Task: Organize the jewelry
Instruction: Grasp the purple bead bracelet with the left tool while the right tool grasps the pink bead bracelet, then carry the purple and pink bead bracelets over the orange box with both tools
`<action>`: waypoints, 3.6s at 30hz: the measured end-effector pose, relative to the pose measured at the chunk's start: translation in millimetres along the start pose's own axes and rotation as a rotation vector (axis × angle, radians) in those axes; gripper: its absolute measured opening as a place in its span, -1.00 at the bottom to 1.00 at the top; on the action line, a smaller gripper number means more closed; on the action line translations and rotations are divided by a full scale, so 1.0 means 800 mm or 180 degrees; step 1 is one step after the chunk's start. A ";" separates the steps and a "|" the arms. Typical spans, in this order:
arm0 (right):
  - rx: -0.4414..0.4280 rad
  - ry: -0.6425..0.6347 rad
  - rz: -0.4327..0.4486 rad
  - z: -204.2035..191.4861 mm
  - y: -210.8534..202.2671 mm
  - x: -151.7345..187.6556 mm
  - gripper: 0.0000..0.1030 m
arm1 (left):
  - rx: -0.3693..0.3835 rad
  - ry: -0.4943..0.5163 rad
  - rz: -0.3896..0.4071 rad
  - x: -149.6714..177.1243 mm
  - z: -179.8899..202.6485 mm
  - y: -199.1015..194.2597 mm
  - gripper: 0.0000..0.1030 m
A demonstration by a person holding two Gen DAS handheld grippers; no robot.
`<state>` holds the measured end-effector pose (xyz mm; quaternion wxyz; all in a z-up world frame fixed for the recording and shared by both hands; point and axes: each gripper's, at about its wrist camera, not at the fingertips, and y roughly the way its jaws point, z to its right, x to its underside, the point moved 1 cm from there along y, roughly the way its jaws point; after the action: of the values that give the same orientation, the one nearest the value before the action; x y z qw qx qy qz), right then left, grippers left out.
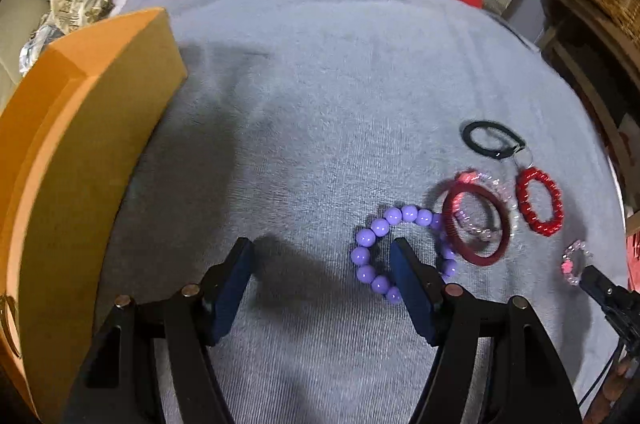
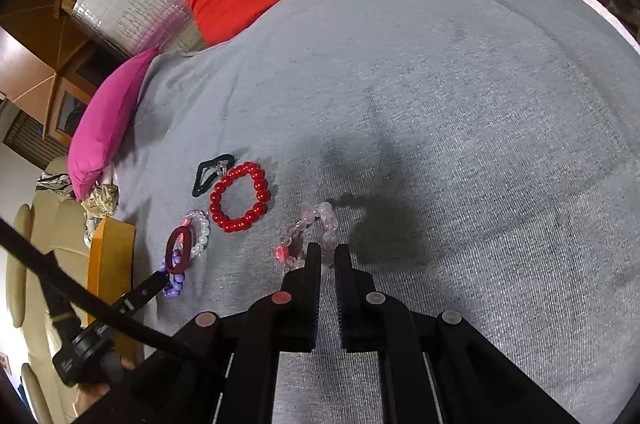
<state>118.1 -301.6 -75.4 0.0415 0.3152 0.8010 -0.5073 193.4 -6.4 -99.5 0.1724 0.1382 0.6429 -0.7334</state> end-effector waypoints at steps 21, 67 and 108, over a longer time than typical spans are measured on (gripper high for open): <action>-0.0222 -0.0251 0.0273 -0.025 -0.076 0.035 -0.85 | 0.0590 0.0103 0.0506 0.050 0.015 -0.129 -0.82; -0.0494 -0.0841 0.0309 -0.096 -0.136 0.136 -0.85 | 0.0703 -0.0008 0.0831 0.137 -0.043 -0.221 -0.82; -0.1067 -0.2116 -0.0257 -0.464 0.014 0.147 -0.85 | -0.0208 -0.1092 0.0951 0.062 -0.306 -0.193 -0.82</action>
<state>124.3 67.5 48.8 0.3303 0.0903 0.8274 -0.4450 77.3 249.6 -15.9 0.3902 0.0994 0.6000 -0.6912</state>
